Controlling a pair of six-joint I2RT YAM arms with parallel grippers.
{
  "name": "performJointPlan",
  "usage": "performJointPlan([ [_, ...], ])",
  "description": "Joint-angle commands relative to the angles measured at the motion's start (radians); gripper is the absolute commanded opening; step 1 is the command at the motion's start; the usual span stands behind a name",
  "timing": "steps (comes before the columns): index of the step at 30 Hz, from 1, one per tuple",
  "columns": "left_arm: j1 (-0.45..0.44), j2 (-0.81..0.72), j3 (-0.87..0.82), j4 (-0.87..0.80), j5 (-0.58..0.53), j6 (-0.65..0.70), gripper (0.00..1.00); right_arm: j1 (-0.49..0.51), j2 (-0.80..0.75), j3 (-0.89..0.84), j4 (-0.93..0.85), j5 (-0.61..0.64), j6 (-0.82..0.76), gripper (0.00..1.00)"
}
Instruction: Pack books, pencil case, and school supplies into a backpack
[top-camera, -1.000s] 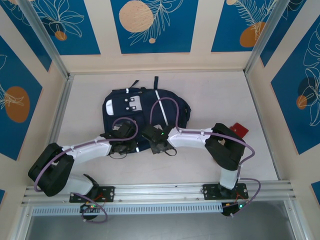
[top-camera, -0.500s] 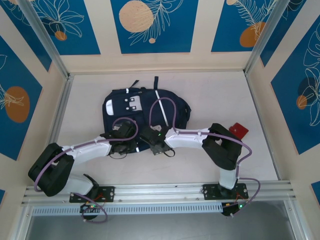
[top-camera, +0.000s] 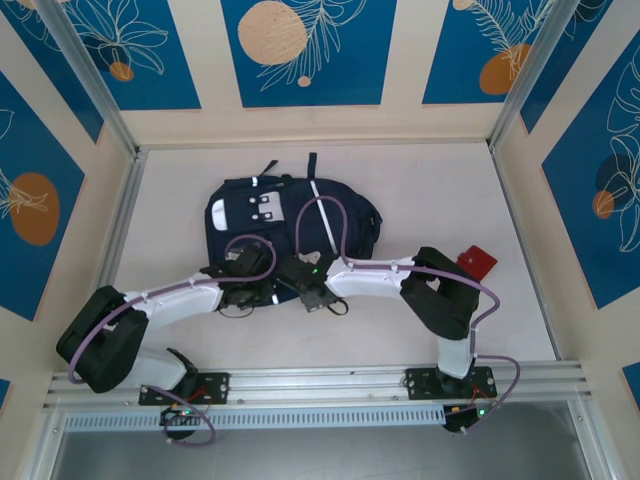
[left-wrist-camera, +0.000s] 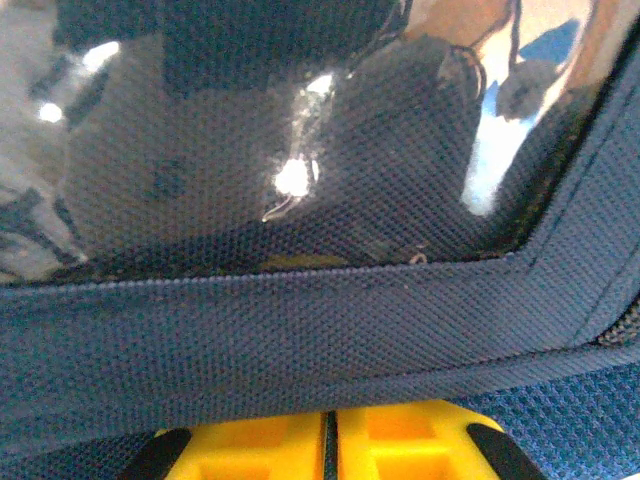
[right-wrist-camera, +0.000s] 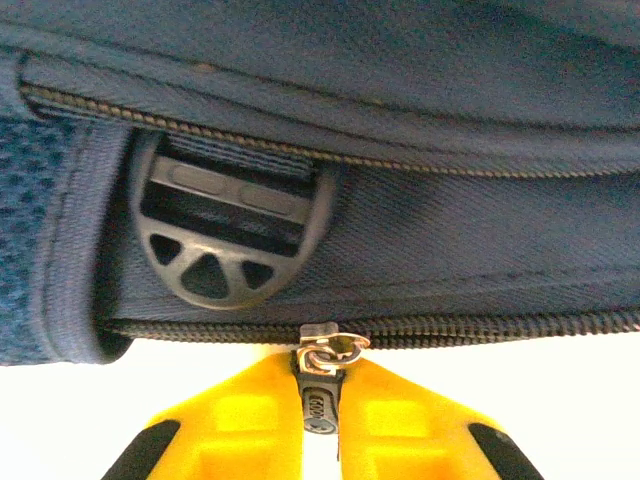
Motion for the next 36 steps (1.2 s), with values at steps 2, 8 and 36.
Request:
performJointPlan([
  [2, 0.027, 0.056, -0.055, -0.18, -0.079, -0.015, 0.1, -0.011, -0.079, -0.043, -0.14, 0.117, 0.104, 0.06],
  [8, 0.036, 0.057, -0.087, -0.178, -0.076, -0.036, 0.1, -0.099, -0.155, -0.124, -0.168, 0.135, 0.131, 0.06],
  [36, 0.066, -0.384, -0.002, -0.321, 0.034, -0.1, 0.41, -0.139, -0.08, 0.013, 0.307, -0.718, -0.168, 0.0],
])
